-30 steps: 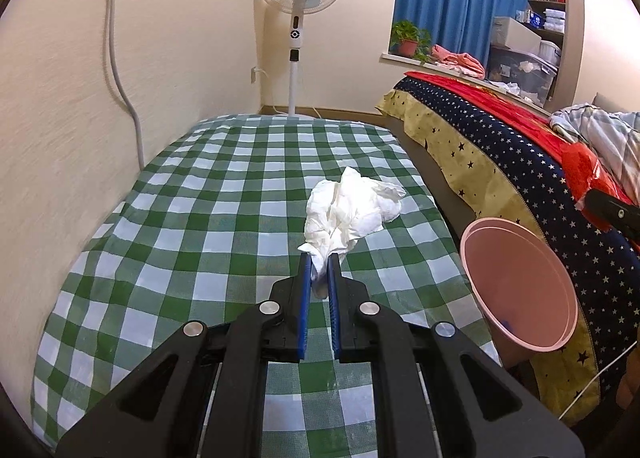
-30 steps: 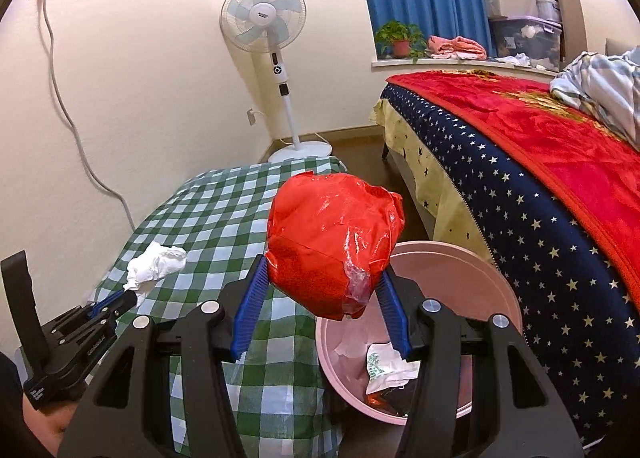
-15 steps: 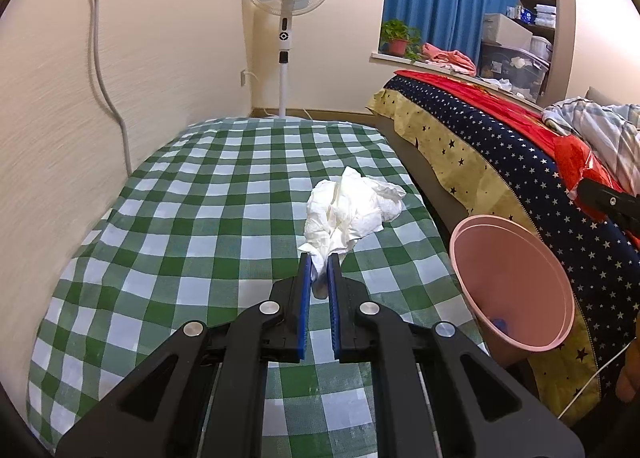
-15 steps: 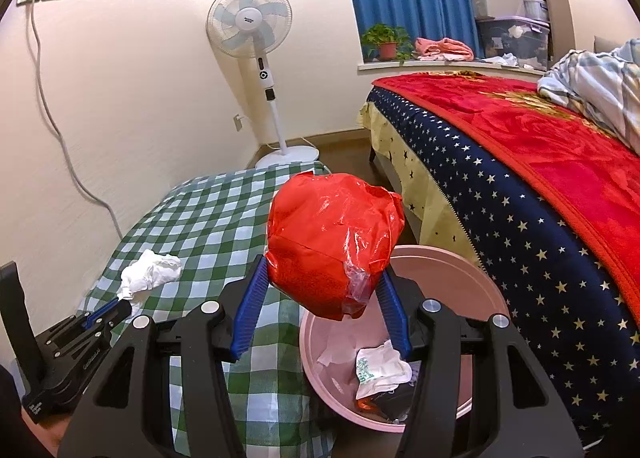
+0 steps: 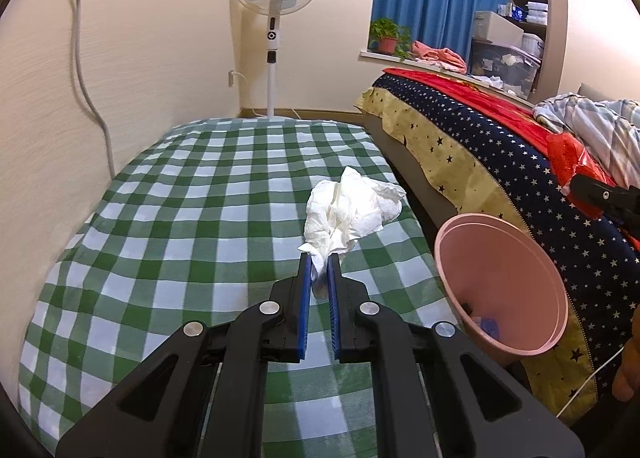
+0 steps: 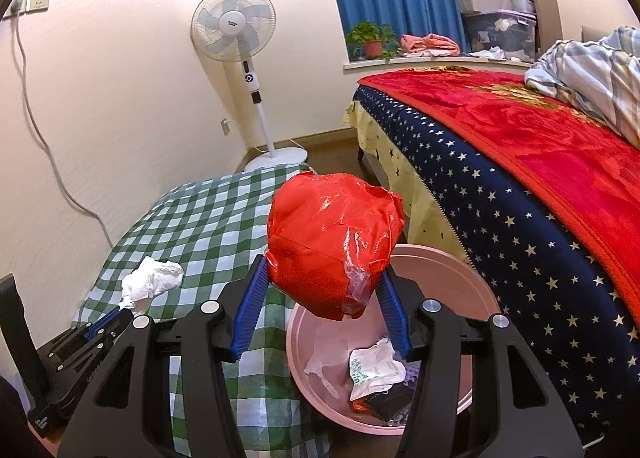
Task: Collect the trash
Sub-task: 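Carry the white tissue and red bag over the pink bin with both tools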
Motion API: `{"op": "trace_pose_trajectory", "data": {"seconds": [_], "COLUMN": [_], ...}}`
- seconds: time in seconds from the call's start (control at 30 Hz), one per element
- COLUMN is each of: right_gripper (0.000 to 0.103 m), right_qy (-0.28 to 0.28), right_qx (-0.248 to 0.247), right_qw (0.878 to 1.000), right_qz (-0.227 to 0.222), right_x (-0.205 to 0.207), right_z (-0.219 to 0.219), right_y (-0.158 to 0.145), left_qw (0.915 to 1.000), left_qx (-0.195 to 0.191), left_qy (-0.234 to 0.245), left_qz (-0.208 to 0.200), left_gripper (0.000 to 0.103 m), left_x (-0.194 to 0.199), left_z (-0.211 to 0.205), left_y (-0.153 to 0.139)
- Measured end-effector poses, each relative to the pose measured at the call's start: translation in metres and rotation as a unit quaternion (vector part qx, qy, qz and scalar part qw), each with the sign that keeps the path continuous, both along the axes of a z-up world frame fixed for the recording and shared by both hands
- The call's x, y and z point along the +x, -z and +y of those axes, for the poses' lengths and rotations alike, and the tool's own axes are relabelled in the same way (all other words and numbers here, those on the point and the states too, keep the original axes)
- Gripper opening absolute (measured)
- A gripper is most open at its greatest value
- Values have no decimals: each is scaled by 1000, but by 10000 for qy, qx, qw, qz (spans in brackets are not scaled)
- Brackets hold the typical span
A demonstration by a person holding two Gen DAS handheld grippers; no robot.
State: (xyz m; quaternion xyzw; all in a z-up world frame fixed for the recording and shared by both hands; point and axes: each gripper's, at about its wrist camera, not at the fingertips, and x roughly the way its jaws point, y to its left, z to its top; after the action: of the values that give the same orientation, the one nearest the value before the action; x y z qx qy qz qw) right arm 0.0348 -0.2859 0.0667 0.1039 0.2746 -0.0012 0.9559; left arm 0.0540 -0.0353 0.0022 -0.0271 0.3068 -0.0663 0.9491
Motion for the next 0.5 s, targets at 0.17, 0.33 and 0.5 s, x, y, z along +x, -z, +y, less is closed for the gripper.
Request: {"op": "trace_pose_trajectory", "data": {"seconds": [0.17,0.33,0.5], "right_gripper": [54,54,54], "right_qy": [138,483,630], "right_qx": [-34,-15,-47], "right_qw": [9999,9988,9980], "right_qz": [6,-3,77], "right_x": [0,-1,1], "right_z": [-6,-20,-27], "right_y": [1,3,9], "left_qw": [9998,9991,9975], "left_qx": [-64,-135,-110], "left_qy": [172,394,692], "left_qz": [4,7,16], "left_gripper": [8,8,8], "left_x": [4,8,10], "left_z": [-17,-39,-66], "left_y": [2,4,9]}}
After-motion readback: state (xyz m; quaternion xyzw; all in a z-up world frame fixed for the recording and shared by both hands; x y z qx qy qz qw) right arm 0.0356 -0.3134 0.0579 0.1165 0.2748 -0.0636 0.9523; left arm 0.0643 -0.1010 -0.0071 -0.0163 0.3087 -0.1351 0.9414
